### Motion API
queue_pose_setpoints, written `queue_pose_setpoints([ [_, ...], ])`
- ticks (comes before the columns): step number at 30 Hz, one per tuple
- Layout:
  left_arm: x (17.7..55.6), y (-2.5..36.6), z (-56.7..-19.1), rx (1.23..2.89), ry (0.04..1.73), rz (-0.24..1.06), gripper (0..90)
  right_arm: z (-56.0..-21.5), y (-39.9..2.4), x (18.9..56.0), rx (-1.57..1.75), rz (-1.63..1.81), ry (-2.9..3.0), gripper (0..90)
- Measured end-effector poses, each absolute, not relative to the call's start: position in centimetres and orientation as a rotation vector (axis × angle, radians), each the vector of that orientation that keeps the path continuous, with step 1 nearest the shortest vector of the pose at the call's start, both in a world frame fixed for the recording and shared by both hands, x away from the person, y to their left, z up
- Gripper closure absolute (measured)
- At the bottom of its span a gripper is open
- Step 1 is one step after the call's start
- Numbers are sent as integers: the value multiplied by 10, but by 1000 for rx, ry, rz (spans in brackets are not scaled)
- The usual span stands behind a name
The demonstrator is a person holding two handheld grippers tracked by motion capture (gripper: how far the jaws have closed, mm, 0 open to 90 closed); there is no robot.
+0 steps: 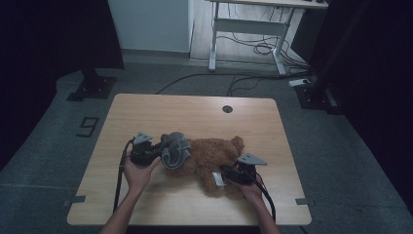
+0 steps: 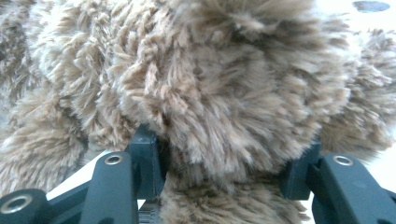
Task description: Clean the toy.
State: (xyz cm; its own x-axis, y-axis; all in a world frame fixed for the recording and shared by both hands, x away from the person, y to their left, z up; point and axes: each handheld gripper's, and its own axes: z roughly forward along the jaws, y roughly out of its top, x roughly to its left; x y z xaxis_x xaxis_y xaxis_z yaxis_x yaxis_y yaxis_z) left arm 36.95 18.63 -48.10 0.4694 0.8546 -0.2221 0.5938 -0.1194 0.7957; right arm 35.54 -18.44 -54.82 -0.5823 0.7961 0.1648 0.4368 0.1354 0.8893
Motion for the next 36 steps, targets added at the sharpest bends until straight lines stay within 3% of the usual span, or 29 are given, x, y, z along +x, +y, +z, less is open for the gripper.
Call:
queue_pose_setpoints([
  [7,374,194,-509,1856,1291,298,763,-548,-185,356,1208,1429,2062,443],
  [13,370,183,-466,1815,1179,353,763,-549,-188,357,1227,1455,2055,443],
  [18,365,134,-423,1808,989,340,763,-549,-187,357,1213,1455,2055,442],
  [19,364,103,-412,1827,912,316,764,-549,-187,356,1211,1452,2060,442],
  [20,364,103,-412,1827,912,316,763,-549,-187,356,1211,1452,2060,442],
  [22,365,67,-406,1866,837,303,763,-549,-187,356,1211,1450,2056,442],
  [23,367,30,-404,1909,781,294,763,-549,-187,356,1208,1449,2054,442],
  [24,367,30,-404,1909,781,294,763,-549,-187,356,1208,1449,2054,442],
  [28,378,-30,-417,1990,750,234,760,-549,-187,355,1202,1447,2053,442],
  [33,390,-49,-458,2052,800,199,764,-549,-186,354,1201,1428,2060,442],
  [36,386,-41,-457,2048,794,215,766,-549,-184,353,1200,1412,2072,442],
])
